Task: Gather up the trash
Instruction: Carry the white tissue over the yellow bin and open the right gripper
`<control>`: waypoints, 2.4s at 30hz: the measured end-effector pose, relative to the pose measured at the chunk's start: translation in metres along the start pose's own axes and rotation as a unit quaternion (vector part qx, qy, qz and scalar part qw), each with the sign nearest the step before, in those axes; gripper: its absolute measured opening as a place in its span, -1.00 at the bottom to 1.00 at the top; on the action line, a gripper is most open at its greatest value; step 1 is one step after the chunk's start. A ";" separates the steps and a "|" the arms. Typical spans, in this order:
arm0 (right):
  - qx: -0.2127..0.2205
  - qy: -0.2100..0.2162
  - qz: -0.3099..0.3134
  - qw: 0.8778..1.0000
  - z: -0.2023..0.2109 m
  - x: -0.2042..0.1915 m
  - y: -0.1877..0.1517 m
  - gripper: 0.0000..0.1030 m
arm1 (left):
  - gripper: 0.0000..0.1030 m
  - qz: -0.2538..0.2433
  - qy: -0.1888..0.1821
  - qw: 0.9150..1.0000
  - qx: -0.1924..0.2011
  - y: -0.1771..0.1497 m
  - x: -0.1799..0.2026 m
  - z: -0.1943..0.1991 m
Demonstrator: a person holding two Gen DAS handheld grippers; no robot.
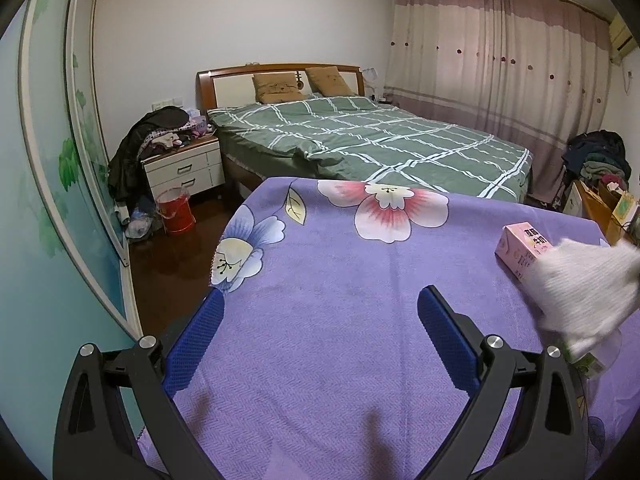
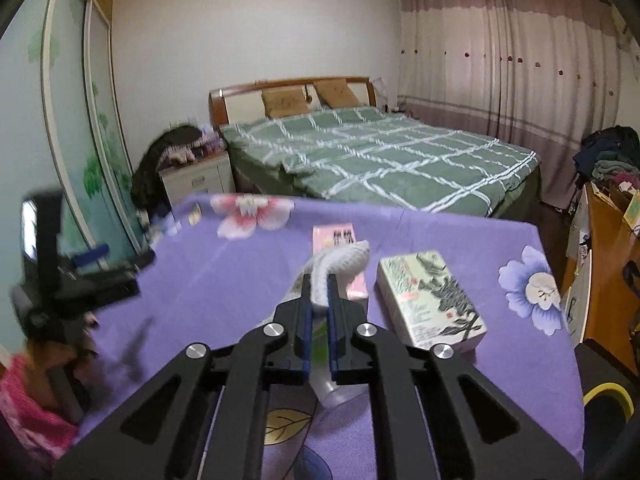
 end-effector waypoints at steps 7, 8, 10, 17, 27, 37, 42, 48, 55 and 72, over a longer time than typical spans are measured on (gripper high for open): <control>0.049 -0.002 -0.025 0.998 0.056 0.021 0.023 -0.88 | 0.87 -0.001 -0.002 1.000 0.000 0.000 0.001 -0.001; 0.054 -0.006 -0.028 0.998 0.064 0.026 0.024 -0.88 | 0.87 -0.002 -0.003 1.000 0.001 0.000 0.001 0.000; 0.066 -0.021 -0.037 0.997 0.084 0.040 0.021 -0.88 | 0.87 -0.004 -0.005 1.000 0.001 0.000 0.003 0.000; 0.074 -0.143 -0.086 0.983 0.152 0.123 -0.019 -0.87 | 0.87 -0.013 -0.028 1.000 -0.004 -0.004 0.013 0.003; -0.011 -0.310 -0.167 0.936 0.192 0.247 -0.120 -0.85 | 0.87 -0.025 -0.044 0.999 -0.008 -0.008 0.023 0.008; -0.117 -0.357 -0.215 0.901 0.174 0.296 -0.208 -0.50 | 0.87 -0.031 -0.049 0.998 -0.010 -0.008 0.026 0.011; -0.117 -0.366 -0.221 0.896 0.178 0.297 -0.210 -0.11 | 0.87 -0.033 -0.054 0.998 -0.012 -0.009 0.029 0.013; -0.070 -0.365 -0.215 0.903 0.188 0.283 -0.179 -0.02 | 0.87 -0.056 -0.067 0.996 -0.014 -0.013 0.043 0.016; 0.013 -0.329 -0.222 0.918 0.178 0.270 -0.122 0.11 | 0.87 -0.074 -0.099 0.992 -0.038 -0.025 0.067 0.019; 0.001 -0.266 -0.166 0.949 0.094 0.226 -0.101 0.19 | 0.90 -0.244 -0.253 0.930 -0.105 -0.073 0.207 0.051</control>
Point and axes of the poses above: each gripper's, at about its wrist camera, not at the fingertips, and z roughly against the way its jaws point, x to its right, y to its top, the point moved 8 cm from there along -z, roughly the way its jaws point, and after that the axes turned 9 degrees about z, right-handed, at the moved point
